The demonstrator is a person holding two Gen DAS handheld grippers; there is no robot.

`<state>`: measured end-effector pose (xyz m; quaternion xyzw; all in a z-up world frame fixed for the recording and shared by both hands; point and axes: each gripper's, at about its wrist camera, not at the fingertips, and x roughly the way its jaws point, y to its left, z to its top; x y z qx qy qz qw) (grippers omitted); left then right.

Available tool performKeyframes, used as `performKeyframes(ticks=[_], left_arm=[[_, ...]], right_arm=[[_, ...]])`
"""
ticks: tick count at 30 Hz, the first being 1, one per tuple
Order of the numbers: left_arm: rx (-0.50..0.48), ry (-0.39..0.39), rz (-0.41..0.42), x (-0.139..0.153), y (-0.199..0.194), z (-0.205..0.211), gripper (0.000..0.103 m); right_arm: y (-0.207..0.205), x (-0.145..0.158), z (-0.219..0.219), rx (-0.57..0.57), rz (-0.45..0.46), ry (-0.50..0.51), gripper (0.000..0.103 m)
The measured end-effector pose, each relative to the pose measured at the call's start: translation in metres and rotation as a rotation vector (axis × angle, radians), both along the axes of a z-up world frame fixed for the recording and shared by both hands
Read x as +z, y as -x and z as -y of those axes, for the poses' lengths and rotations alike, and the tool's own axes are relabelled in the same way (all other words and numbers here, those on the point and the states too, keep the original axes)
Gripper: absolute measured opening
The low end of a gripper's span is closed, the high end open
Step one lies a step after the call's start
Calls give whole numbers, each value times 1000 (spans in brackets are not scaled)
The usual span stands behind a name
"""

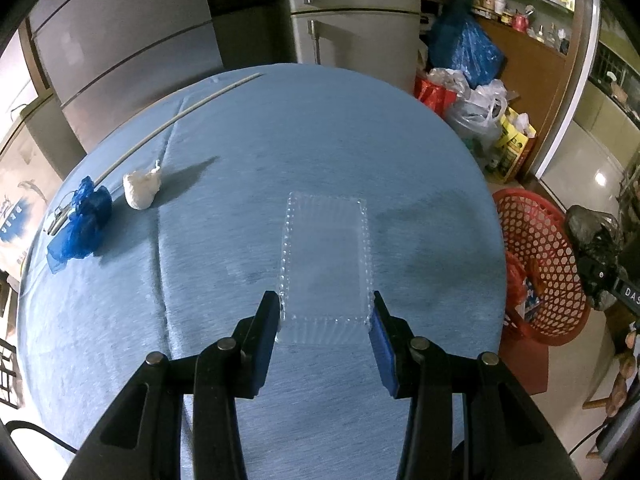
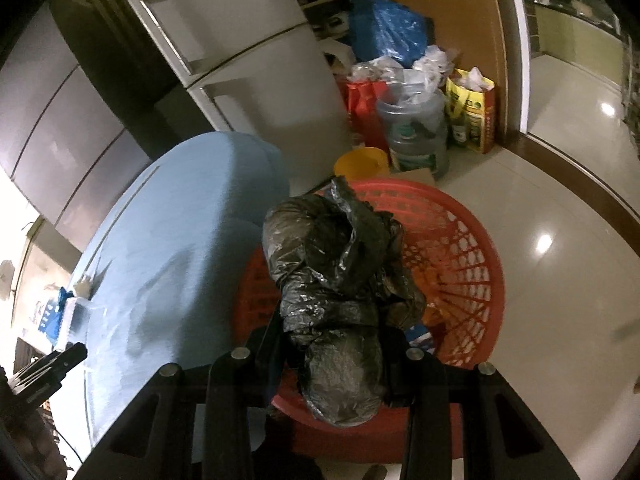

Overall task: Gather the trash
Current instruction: 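Drop the black bag into the basket with the right tool while the left carries the tray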

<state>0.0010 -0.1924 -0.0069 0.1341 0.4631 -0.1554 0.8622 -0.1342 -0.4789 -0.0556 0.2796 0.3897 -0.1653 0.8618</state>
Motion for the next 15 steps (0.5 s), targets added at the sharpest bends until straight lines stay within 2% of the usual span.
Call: performKeyframes(ticks=[9,15], left_arm=[[-27,7,-5,0,-1,14,45],[-93,17,-11,1,3,42,45]], right_arm=[[-1,-10,7,-18,-23,-9,39],[-2,-15,17,-32,-40,-8,39]])
